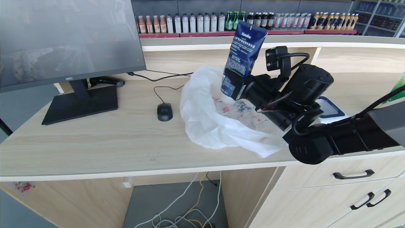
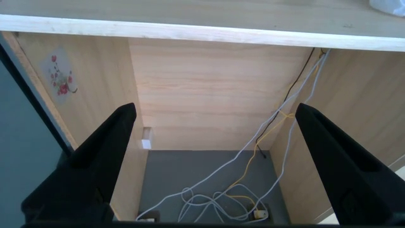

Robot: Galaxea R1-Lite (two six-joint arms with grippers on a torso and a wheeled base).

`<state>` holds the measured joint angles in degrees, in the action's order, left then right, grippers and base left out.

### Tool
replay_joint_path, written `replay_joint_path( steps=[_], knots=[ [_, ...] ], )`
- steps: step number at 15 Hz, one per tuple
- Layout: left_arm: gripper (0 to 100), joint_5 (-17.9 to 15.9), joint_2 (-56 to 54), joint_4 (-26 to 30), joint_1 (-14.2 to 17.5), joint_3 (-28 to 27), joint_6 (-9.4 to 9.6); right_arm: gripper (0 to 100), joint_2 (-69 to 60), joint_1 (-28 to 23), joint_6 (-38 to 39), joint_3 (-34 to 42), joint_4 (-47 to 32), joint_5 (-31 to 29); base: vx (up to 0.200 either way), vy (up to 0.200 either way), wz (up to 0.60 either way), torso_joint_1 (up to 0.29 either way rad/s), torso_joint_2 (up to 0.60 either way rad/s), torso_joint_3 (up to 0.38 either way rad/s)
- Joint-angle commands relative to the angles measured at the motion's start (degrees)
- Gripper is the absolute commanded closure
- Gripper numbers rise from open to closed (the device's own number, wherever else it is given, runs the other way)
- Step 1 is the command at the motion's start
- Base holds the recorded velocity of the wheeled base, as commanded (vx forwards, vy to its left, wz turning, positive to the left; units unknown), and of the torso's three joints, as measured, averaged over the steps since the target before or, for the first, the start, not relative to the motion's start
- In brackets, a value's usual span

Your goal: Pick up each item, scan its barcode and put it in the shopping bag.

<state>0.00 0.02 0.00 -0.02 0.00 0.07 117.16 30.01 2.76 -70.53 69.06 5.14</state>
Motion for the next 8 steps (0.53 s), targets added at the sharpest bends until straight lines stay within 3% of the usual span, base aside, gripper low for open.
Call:
replay_joint_path(
  steps=[1, 8],
  knots=[
    [0, 0.0, -0.02, 0.0, -0.06, 0.0, 0.01, 100, 4.92, 0.05, 0.15, -3.64, 0.02, 0.04, 0.0, 0.0, 0.0, 0.0, 0.0, 0.0],
    [0, 0.0, -0.02, 0.0, 0.02, 0.0, 0.01, 100, 8.34, 1.1, 0.06, -5.23, 0.02, 0.66, 0.0, 0.0, 0.0, 0.0, 0.0, 0.0]
  ],
)
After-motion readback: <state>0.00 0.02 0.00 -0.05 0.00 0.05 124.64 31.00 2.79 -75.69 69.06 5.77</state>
